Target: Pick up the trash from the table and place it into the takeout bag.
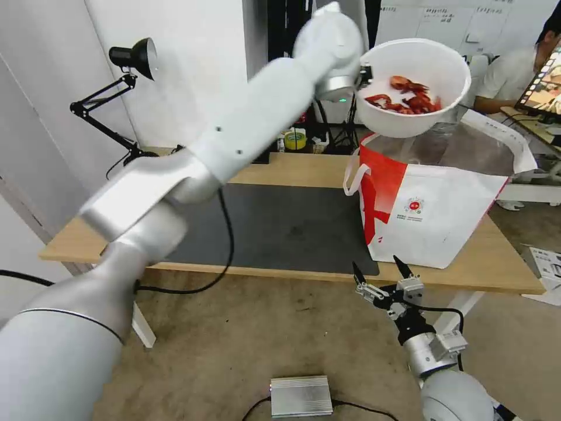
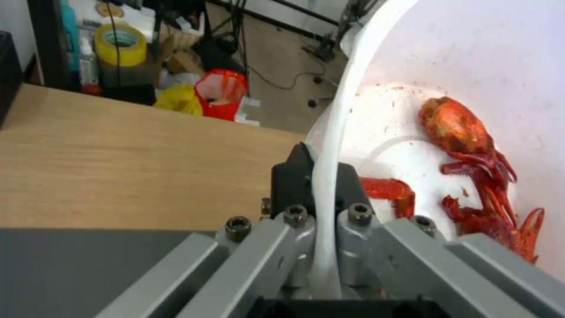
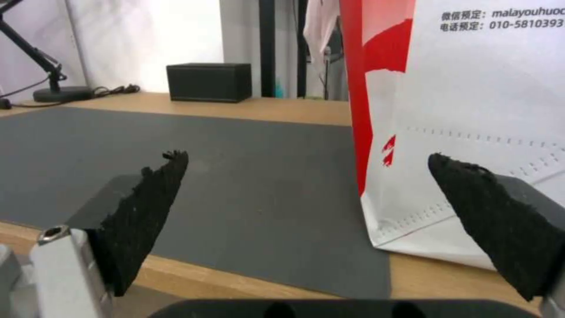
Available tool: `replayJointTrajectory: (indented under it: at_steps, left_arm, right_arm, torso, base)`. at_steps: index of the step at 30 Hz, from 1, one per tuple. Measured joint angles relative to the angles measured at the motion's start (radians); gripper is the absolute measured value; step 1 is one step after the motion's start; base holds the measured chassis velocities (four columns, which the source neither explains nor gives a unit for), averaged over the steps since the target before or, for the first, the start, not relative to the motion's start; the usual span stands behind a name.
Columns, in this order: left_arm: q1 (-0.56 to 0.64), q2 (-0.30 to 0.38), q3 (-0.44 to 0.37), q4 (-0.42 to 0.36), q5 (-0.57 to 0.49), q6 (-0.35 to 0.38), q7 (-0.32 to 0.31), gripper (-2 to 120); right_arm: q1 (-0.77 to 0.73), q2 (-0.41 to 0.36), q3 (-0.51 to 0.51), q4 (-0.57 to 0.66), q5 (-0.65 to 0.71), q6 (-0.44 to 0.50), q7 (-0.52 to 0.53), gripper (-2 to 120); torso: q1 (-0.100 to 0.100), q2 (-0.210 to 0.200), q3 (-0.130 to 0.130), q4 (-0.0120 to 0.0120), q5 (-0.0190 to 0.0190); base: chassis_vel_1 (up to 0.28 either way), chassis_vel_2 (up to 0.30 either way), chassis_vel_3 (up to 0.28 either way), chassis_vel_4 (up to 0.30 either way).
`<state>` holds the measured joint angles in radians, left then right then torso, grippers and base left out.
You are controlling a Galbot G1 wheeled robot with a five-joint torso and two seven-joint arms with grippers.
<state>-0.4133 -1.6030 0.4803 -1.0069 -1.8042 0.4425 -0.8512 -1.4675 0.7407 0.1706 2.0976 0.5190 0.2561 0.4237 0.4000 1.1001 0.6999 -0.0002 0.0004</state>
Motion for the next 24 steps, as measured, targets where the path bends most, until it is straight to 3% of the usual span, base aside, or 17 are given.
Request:
replayJointTrajectory:
  at_steps: [5,12,24]
  left_arm:
    - [0.029,0.001,0.027,0.005,0.032,-0.029,0.018,0]
    - [0.097,0.006,0.076,-0.035,0.128,-0.077,0.087,0]
    - [0.121,0.009,0.142,-0.108,0.208,-0.109,0.113,0]
  right_arm:
    - [0.000,0.000,0.000,0.000,0.000,0.000,0.000,100]
    - [0.000,0.000,0.000,0.000,0.000,0.000,0.000,100]
    - [0.000,0.000,0.000,0.000,0.000,0.000,0.000,100]
  torso:
    - [0.000,0.000,0.000,0.0005,-0.0003]
    - [0.000,0.000,0.000,0.0003,-0.0003]
    - [0.000,0.000,0.000,0.0002,-0.0004]
  base:
    - [0.000,0.000,0.000,0.000]
    - [0.000,0.000,0.000,0.000]
    - [0.000,0.000,0.000,0.000]
